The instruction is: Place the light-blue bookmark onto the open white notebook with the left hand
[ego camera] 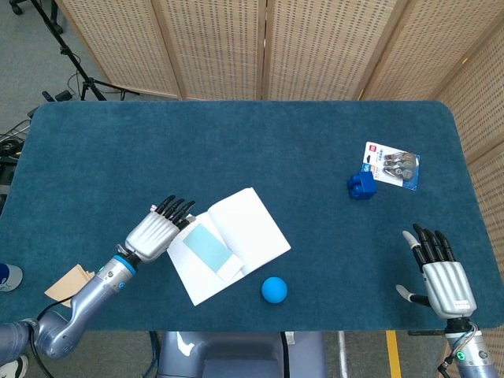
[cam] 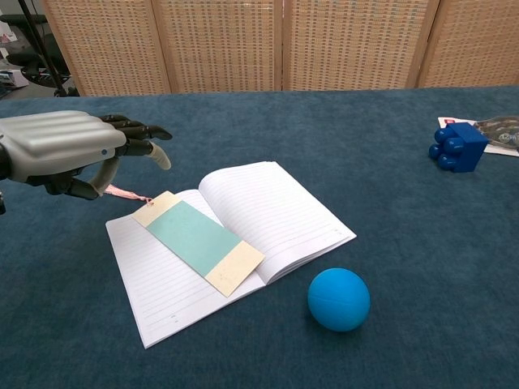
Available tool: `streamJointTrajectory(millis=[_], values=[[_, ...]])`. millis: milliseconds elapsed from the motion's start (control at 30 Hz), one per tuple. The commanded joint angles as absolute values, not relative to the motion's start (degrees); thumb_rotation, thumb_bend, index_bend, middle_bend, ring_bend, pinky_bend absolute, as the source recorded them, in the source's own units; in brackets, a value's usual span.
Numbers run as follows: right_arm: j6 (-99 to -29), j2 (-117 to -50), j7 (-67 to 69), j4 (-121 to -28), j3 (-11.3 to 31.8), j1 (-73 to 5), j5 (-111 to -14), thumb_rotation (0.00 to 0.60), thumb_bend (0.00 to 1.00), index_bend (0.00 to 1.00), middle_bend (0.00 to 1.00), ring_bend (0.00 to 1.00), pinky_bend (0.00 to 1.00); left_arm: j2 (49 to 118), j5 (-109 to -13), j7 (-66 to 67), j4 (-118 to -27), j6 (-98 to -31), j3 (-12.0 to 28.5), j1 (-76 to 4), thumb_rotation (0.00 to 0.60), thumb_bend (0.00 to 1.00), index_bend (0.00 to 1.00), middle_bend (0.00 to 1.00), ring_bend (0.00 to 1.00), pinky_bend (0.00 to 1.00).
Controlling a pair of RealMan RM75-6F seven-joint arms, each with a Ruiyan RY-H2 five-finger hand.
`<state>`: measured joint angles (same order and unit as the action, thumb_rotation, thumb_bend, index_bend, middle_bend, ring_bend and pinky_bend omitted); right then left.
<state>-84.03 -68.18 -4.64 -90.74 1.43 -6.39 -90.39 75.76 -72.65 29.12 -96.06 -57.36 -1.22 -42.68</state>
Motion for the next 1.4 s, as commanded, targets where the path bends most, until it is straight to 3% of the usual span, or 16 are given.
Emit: streamJointTrajectory(millis=[33,733,1400], values=[[-83.9,-68.2,-4.8,-90.8,1.4,-6.4,-90.4,0.600,0.09,0.00,0.00,0.00,0.00,75.0,-72.4,28.5,-96.7,-56.4,-1.7,-42.3,0.600,1.00,0.21,0.00,0.00,0.00],[-84.0,-68.2,-4.7,-90.8,1.4,-6.4,-90.5,0.600,0.09,0.00,0.00,0.00,0.00,78.1,-65.4,34.2,-96.6,-51.6,-1.8,-43.1,0.600,1.00,0.21,0.00,0.00,0.00],[-84.1,-67.9,-3.8,-90.7,1.6,-6.3,-90.3,0.600,0.09,0.00,0.00,0.00,0.00,81.7,-60.8,38.0,-95.6,-51.2,-1.2,-44.6,0.600,1.00,0.21,0.00,0.00,0.00]])
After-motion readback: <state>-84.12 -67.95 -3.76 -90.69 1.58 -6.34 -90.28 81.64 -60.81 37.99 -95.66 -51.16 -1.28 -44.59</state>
